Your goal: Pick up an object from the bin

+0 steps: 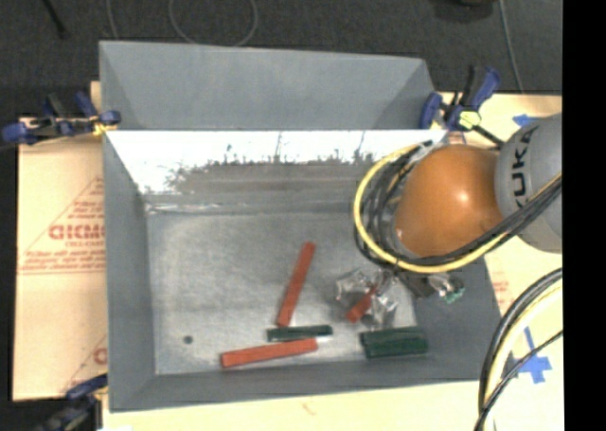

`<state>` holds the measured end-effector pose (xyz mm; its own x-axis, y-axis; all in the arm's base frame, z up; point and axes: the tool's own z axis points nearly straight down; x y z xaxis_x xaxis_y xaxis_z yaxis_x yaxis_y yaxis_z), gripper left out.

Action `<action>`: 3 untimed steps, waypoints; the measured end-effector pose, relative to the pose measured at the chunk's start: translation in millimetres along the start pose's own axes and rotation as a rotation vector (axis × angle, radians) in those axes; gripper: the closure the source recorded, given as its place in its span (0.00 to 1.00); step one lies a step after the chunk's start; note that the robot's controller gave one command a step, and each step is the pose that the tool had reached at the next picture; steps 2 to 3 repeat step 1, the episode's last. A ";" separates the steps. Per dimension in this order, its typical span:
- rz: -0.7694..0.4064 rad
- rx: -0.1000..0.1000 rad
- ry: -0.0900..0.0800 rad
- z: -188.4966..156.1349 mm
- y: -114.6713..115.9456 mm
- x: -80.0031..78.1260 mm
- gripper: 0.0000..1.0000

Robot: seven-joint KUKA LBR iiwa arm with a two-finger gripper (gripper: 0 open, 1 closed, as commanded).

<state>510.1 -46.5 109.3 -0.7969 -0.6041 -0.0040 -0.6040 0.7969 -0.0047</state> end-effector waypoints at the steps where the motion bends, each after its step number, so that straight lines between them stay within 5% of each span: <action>1: -0.036 0.002 -0.003 -104.6 6.6 7.6 1.00; 3: -0.036 0.002 -0.003 -104.6 6.6 7.6 1.00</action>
Offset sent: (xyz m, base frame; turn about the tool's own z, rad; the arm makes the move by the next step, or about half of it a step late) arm -0.0123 0.0017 0.1001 -0.0386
